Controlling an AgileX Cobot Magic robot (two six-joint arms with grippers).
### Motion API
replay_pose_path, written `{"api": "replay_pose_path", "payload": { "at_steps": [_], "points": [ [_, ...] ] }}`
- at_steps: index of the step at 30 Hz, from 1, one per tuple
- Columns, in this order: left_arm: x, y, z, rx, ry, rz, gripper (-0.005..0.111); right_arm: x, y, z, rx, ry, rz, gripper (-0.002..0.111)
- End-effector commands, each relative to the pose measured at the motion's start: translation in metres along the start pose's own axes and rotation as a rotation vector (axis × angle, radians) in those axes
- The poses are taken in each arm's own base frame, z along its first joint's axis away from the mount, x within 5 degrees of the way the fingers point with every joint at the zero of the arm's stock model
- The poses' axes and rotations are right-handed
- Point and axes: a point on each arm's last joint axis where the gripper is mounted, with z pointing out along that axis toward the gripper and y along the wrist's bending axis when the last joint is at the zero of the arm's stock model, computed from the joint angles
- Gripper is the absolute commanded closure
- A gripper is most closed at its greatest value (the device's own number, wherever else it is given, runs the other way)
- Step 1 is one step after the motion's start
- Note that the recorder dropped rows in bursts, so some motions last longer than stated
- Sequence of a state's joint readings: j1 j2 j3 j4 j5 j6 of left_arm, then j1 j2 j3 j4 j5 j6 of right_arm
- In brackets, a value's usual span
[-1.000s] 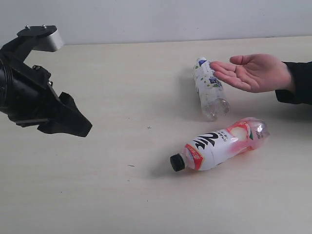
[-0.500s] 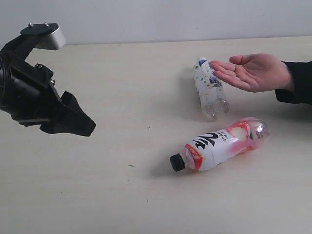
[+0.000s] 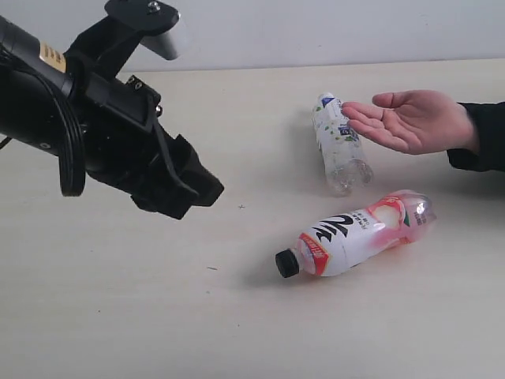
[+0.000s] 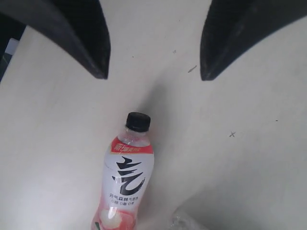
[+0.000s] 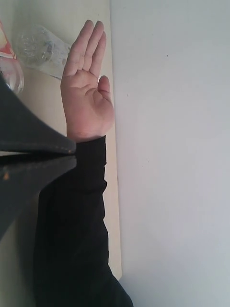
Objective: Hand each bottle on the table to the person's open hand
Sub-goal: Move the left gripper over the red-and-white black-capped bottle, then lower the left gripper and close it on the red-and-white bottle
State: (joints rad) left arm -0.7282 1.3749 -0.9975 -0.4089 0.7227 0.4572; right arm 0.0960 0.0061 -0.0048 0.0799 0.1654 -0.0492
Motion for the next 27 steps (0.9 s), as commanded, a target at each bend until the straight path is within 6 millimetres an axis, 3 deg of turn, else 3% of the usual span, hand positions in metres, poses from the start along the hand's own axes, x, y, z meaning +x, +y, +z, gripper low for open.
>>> {"api": "replay_pose_path", "payload": {
  "at_steps": [1,9,27],
  "points": [
    [-0.003,-0.006,-0.002,-0.004,0.012,0.034,0.052,0.0,0.0,0.0,0.003,-0.011,0.0,0.108],
    [-0.01,-0.021,0.005,-0.039,0.143,0.093,0.049,0.0,0.0,0.0,0.003,-0.011,0.0,0.108],
    [-0.057,-0.048,0.059,-0.014,0.267,0.201,0.048,0.0,0.0,0.0,0.003,-0.011,0.0,0.108]
  ]
}}
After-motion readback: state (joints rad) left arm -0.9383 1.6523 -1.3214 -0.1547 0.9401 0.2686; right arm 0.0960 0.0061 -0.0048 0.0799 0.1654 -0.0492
